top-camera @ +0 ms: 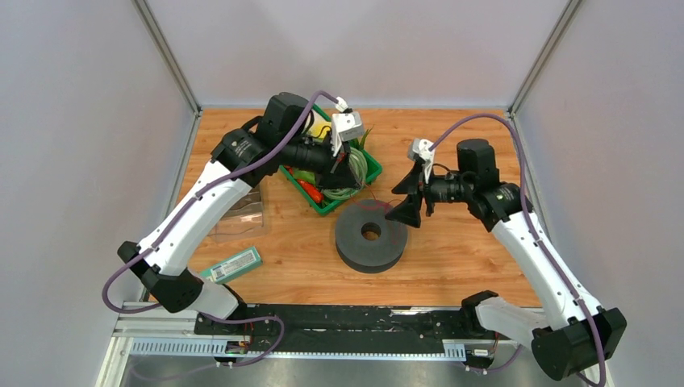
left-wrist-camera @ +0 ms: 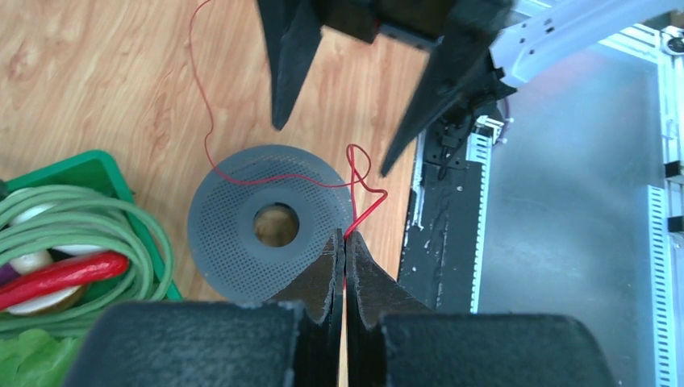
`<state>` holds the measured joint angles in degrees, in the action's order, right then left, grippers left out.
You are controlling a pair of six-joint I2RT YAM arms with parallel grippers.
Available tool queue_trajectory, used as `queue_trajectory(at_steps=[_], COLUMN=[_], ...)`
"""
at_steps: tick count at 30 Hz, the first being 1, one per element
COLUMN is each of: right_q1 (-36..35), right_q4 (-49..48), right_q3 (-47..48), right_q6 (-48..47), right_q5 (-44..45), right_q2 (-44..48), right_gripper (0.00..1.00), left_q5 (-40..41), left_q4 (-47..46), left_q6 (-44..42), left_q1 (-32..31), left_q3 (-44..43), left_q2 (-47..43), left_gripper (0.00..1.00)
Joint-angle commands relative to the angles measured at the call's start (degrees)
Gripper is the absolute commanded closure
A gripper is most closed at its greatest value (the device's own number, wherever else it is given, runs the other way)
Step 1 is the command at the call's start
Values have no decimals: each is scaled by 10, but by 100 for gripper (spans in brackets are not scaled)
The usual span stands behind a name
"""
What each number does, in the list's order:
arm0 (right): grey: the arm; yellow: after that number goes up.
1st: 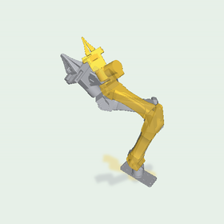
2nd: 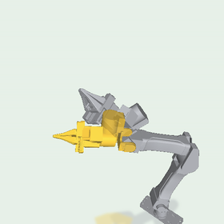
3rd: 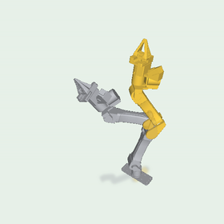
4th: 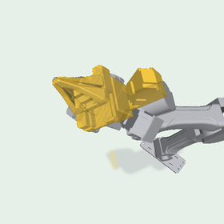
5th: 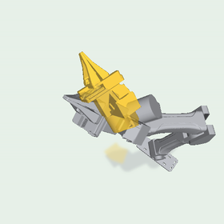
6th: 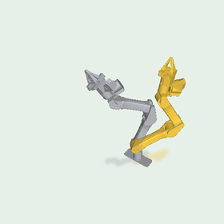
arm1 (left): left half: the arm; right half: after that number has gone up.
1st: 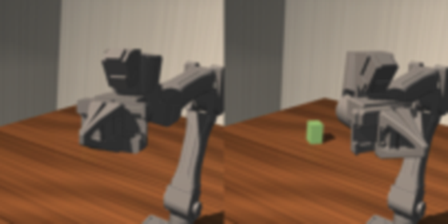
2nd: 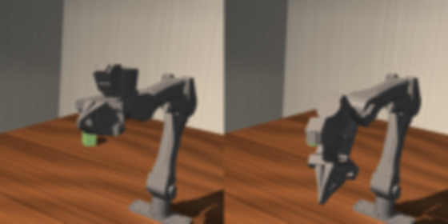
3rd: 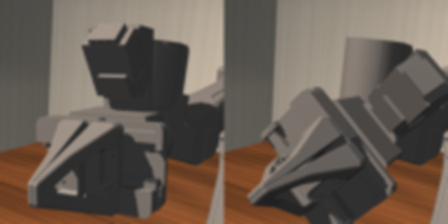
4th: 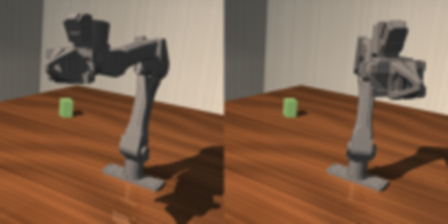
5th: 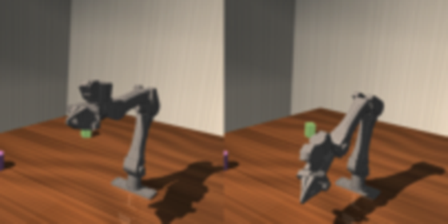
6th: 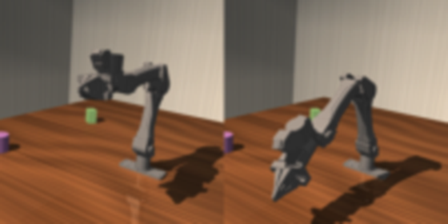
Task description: Wrap the cables
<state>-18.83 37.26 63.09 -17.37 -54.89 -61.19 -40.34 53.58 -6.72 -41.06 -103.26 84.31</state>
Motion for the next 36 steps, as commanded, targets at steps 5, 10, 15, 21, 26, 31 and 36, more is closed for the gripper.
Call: queue_trajectory(at_steps=[5,10,15,21,26,31,36], right_q1=[-41,-41,-20,-4,8,10,12], right_q4=[-68,-59,-79,-135,-188,-233,-321], right_q3=[-39,-27,-11,12,28,43,18], right_q6=[1,1,33,139,260,351,435], right_q5=[75,118,148,166,142,131,121], right_q2=[-11,9,37,47,35,24,28], right_gripper=[59,100,100,100,100,100,100], left_q5=[-69,-76,-77,-112,-108,-97,-65], left_q4=[-28,-32,-38,-265,-550,-597,-681], left_q6=[-21,-30,-31,177,329,413,492], left_q1=[3,26,75,163,208,207,181], left_q3=[17,31,17,144,314,386,448], left_q2=[-31,-35,-31,-93,-170,-194,-202], left_gripper=[100,97,63,32,31,30,29])
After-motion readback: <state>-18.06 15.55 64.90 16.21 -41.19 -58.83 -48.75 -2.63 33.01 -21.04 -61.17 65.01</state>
